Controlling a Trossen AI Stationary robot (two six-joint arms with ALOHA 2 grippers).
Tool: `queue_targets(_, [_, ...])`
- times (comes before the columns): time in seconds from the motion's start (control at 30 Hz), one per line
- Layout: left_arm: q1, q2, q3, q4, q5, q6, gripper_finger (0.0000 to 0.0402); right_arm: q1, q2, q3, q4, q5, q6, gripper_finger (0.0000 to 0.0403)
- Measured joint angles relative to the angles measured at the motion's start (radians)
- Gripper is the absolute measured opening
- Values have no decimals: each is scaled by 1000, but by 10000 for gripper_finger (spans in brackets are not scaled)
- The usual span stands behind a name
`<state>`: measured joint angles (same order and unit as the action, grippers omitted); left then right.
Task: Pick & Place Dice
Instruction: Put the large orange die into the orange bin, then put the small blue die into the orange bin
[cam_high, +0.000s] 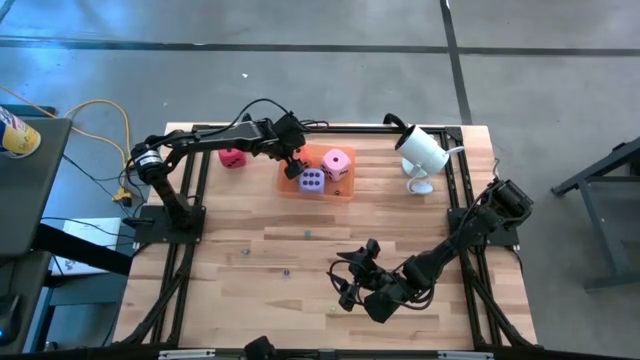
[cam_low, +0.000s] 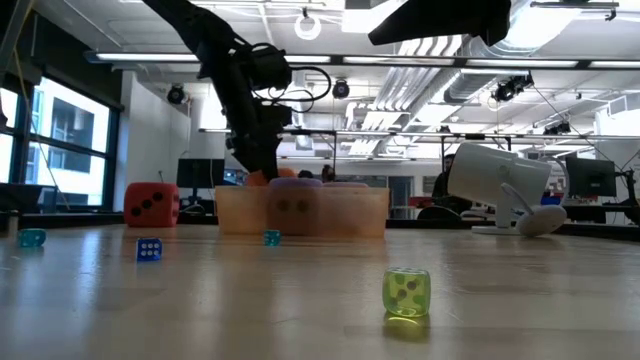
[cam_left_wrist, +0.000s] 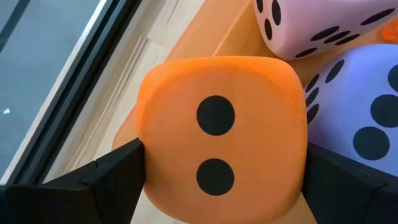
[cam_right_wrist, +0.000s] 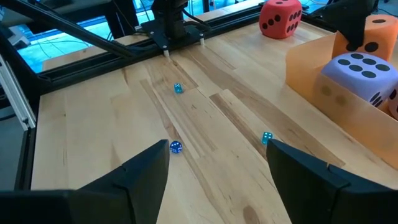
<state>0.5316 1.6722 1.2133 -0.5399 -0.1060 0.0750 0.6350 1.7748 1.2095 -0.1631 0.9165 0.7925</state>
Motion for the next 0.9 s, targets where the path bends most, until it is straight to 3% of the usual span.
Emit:
queue_targets(0.4, [-14, -1, 0, 2, -2, 49, 354, 0, 0, 0, -1, -3, 0, 258])
queue_targets(0.57, [-23, -1, 0, 2, -5, 49, 378, 0, 0, 0, -2, -3, 0, 258])
queue_targets(0.67, [-25, -1, 0, 2, -56, 51, 395, 0, 0, 0, -2, -3, 0, 258])
queue_targets(0.9, [-41, -1, 0, 3, -58, 68, 397, 0, 0, 0, -6, -3, 0, 258])
